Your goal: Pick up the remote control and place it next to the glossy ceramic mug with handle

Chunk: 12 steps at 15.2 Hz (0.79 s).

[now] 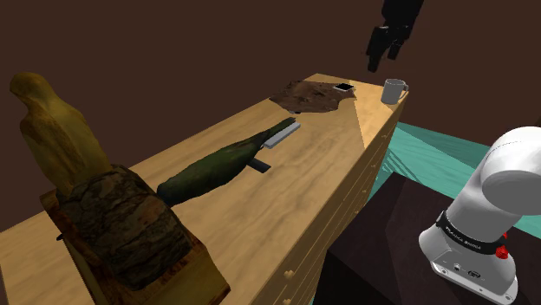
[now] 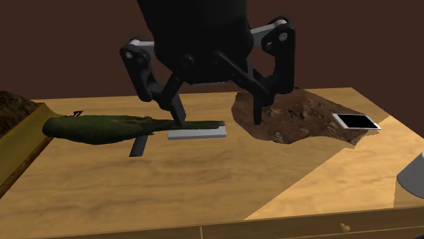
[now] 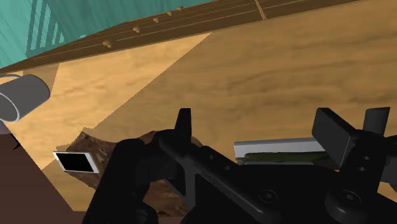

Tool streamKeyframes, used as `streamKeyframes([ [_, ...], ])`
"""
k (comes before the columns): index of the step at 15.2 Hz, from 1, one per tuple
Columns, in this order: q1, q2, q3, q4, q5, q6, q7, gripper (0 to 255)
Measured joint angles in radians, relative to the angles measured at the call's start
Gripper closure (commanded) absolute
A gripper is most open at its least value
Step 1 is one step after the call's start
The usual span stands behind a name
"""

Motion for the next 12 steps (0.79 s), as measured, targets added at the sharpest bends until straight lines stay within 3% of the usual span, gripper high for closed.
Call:
streamKeyframes([
  [4, -0.018, 0.048, 0.037, -0.012, 0.026, 0.046, 0.099, 0],
  [12, -0.082, 0.265, 0.175, 0.005, 0.104, 0.204, 0.486, 0],
])
